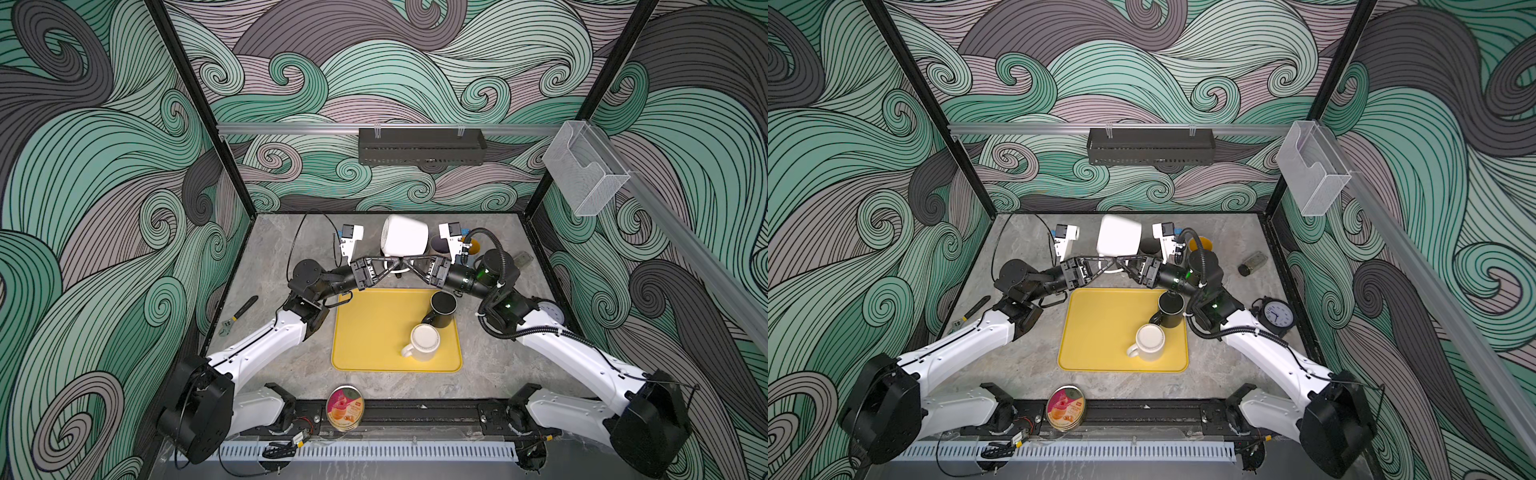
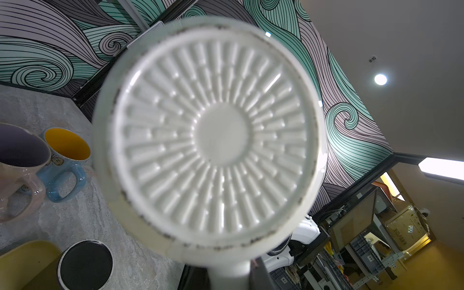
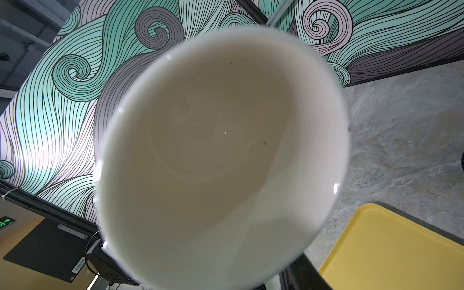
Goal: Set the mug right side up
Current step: 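Rotate the white mug toward the right gripper while the right gripper approaches it, then grasp the white mug with the right gripper while the left gripper holds it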
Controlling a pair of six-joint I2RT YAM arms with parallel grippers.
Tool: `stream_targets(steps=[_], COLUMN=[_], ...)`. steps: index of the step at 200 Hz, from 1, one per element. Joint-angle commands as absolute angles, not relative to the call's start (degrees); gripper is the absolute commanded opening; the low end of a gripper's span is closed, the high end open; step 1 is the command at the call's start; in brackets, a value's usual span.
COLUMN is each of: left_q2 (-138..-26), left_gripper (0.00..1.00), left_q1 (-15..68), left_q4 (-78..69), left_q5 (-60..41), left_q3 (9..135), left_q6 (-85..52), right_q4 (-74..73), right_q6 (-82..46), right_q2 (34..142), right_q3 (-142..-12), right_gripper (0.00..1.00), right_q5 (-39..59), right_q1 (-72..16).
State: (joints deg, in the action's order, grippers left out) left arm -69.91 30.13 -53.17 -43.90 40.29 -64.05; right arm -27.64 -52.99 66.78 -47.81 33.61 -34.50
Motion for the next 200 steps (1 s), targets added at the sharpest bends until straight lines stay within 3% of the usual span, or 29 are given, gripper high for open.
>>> stream_targets(steps=[1, 32, 62, 69, 84, 122, 136, 151, 171, 200], left_q2=[-69.1, -72.7, -74.9, -75.1, -75.2, -73.6, -72.4, -70.1, -66.7, -64.0], left_gripper=[0.00, 0.00, 0.00, 0.00, 0.00, 0.00, 0.45, 0.69, 0.81, 0.83], left_q1=[32.3, 33.6, 34.2, 34.2, 34.3, 34.3, 34.3, 34.3, 34.2, 34.1], left_q4=[-56.5, -62.4, -65.9, -66.0, -65.7, -56.7, -49.0, -38.0, -26.5, -17.6], left_q5=[-47.9, -48.1, -48.3, -48.4, -48.3, -48.2, -47.9, -45.9, -41.6, -39.6], left_q3=[43.6, 42.8, 42.1, 41.8, 41.0, 40.7, 41.6, 42.8, 43.3, 43.9], left_q6=[-61.6, -65.4, -67.7, -67.6, -67.4, -62.6, -58.8, -53.4, -46.6, -40.4], right_q4=[-35.1, -38.8, -41.0, -41.6, -41.6, -38.8, -37.5, -36.4, -34.7, -33.0], right_q6=[-56.0, -58.3, -59.4, -59.4, -59.4, -59.5, -59.0, -58.2, -57.4, -56.4], right_q2=[67.2, 67.9, 68.0, 67.8, 67.3, 66.8, 66.3, 66.0, 65.6, 65.1], right_q3=[-49.6, -50.2, -50.6, -50.6, -50.9, -52.2, -52.3, -52.1, -52.2, -52.0], right_gripper=[0.45, 0.42, 0.29, 0.23, 0.00, 0.00, 0.00, 0.00, 0.00, 0.00], right_q5=[32.4, 33.1, 32.5, 32.4, 32.2, 32.0, 31.6, 31.4, 31.1, 30.4], right_q1=[-34.2, -34.2, -34.1, -34.0, -33.9, -34.0, -34.0, -33.9, -34.0, -34.0])
